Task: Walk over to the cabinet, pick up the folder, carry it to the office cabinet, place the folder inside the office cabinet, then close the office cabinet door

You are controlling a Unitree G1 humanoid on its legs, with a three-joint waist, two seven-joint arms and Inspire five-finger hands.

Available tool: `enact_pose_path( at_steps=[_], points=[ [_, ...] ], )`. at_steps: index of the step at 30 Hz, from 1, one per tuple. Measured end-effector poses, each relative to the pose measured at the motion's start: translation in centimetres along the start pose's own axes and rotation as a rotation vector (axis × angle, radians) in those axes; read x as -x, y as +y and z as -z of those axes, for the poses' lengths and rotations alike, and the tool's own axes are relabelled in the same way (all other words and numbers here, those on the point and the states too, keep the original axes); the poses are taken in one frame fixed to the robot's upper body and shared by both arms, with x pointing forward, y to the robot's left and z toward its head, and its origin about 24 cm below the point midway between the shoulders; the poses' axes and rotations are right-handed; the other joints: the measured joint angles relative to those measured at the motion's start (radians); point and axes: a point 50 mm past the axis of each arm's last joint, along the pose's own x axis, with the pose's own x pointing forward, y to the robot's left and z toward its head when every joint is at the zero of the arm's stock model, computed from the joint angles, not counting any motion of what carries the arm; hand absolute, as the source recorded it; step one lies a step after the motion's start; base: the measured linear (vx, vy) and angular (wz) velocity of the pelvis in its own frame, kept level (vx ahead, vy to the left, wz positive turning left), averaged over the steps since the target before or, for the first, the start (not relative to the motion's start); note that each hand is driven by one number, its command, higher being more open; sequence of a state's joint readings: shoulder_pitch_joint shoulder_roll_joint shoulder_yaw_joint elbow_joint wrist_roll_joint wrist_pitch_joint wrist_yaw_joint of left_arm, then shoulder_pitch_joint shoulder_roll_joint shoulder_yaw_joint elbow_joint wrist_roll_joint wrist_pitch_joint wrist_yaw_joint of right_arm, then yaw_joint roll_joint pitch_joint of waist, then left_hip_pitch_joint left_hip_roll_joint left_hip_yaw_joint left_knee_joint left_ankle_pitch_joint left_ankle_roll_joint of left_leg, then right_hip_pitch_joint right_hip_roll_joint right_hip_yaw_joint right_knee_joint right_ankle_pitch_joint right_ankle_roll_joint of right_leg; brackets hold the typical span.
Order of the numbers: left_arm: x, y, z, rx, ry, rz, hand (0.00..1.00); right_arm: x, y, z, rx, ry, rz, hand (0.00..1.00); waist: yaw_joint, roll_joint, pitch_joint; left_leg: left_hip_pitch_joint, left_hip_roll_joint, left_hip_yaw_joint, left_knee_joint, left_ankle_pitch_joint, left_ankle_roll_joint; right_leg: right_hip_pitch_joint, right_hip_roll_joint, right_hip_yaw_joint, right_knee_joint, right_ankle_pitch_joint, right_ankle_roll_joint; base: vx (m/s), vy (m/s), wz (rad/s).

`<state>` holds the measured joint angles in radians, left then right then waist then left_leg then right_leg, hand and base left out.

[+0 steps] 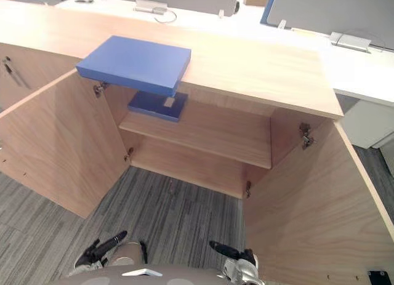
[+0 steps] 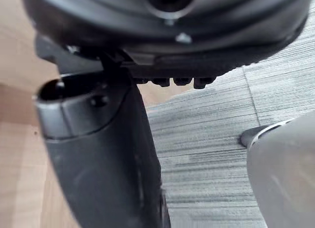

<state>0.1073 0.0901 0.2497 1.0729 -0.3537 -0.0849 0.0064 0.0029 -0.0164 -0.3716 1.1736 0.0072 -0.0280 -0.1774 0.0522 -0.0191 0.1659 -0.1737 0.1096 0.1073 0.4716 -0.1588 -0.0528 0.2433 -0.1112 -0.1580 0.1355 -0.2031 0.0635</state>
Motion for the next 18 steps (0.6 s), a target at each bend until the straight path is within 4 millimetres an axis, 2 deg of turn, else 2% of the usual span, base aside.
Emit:
enact_pose_path(
  at_steps=[1, 3, 5, 6, 8, 9, 12, 14, 16, 17, 18],
  points=[
    [0.0, -0.1, 0.0, 0.000, 0.000, 0.013, 1.00, 0.0, 0.1, 0.0, 0.000, 0.000, -0.007, 1.00, 0.000, -0.001, 0.002, 0.013, -0.016, 0.000, 0.001, -0.006, 0.010, 0.021, -0.013, -0.004, -0.017, 0.013, 0.007, 0.17, 0.145, 0.13],
    [0.0, -0.1, -0.1, -0.006, -0.002, 0.024, 1.00, 0.0, 0.2, 0.0, 0.001, 0.000, -0.020, 1.00, 0.002, -0.001, 0.002, 0.025, -0.021, 0.001, -0.007, -0.006, 0.010, 0.026, -0.018, -0.003, -0.017, 0.020, 0.014, 0.09, 0.099, 0.00],
    [0.0, -0.3, 0.3, 0.024, 0.015, 0.036, 1.00, -0.1, -0.3, -0.1, 0.006, -0.004, -0.016, 1.00, 0.001, 0.015, -0.002, 0.057, -0.030, 0.007, -0.063, -0.004, 0.013, 0.024, -0.028, 0.003, -0.023, 0.033, 0.032, 0.02, 0.047, -0.22],
    [0.1, -0.3, 0.6, 0.035, 0.031, 0.038, 1.00, -0.1, -0.5, -0.2, 0.003, -0.002, -0.012, 1.00, -0.001, 0.020, -0.005, 0.083, -0.039, 0.020, -0.116, 0.018, 0.020, 0.019, -0.040, 0.007, -0.027, 0.045, 0.045, -0.02, 0.033, -0.27],
    [0.1, -0.4, 0.9, 0.014, 0.041, 0.053, 1.00, -0.2, -0.9, -0.1, -0.001, 0.002, -0.012, 1.00, -0.008, 0.028, -0.010, 0.132, -0.062, 0.031, -0.220, 0.071, 0.024, 0.015, -0.055, 0.009, -0.034, 0.069, 0.048, -0.06, 0.047, -0.21],
    [0.1, -0.6, 0.9, -0.008, 0.041, 0.069, 1.00, -0.2, -1.4, 0.1, 0.007, 0.005, -0.006, 1.00, -0.012, 0.024, -0.015, 0.157, -0.072, 0.032, -0.290, 0.102, 0.028, 0.007, -0.066, 0.009, -0.032, 0.073, 0.051, -0.08, 0.029, -0.08],
    [0.2, -1.4, 0.8, -0.070, 0.035, 0.120, 1.00, -0.3, -2.4, -0.1, 0.056, 0.003, 0.004, 1.00, -0.015, 0.041, -0.029, 0.204, -0.118, 0.028, -0.448, 0.168, 0.034, -0.035, -0.096, 0.012, -0.018, 0.070, 0.049, -0.10, 0.050, -0.14],
    [0.5, -1.8, 0.7, -0.101, 0.011, 0.153, 1.00, -0.4, -2.8, -0.1, 0.059, 0.009, 0.009, 1.00, -0.017, 0.046, -0.030, 0.244, -0.148, 0.022, -0.538, 0.195, 0.042, -0.072, -0.113, 0.027, 0.026, 0.048, 0.038, -0.12, 0.096, -0.29],
    [1.0, -2.5, -0.2, -0.122, -0.053, 0.200, 1.00, -0.3, -2.9, 0.0, 0.067, 0.008, 0.011, 1.00, -0.028, 0.037, -0.024, 0.254, -0.170, 0.014, -0.562, 0.205, 0.051, -0.100, -0.137, 0.029, 0.090, 0.016, 0.032, -0.09, 0.069, -0.07],
    [1.6, -3.1, -0.9, -0.125, -0.107, 0.241, 1.00, -0.2, -3.1, 0.6, 0.092, 0.021, 0.015, 1.00, -0.027, 0.027, -0.021, 0.258, -0.179, 0.013, -0.562, 0.208, 0.054, -0.113, -0.147, 0.023, 0.118, 0.001, 0.015, -0.08, 0.048, -0.04],
    [2.3, -3.9, -1.8, -0.117, -0.169, 0.281, 1.00, -0.1, -3.1, 1.1, 0.107, 0.032, 0.014, 1.00, -0.026, 0.016, -0.022, 0.257, -0.186, 0.010, -0.562, 0.211, 0.054, -0.120, -0.154, 0.017, 0.127, -0.009, 0.012, -0.10, 0.062, -0.08]
  ],
)
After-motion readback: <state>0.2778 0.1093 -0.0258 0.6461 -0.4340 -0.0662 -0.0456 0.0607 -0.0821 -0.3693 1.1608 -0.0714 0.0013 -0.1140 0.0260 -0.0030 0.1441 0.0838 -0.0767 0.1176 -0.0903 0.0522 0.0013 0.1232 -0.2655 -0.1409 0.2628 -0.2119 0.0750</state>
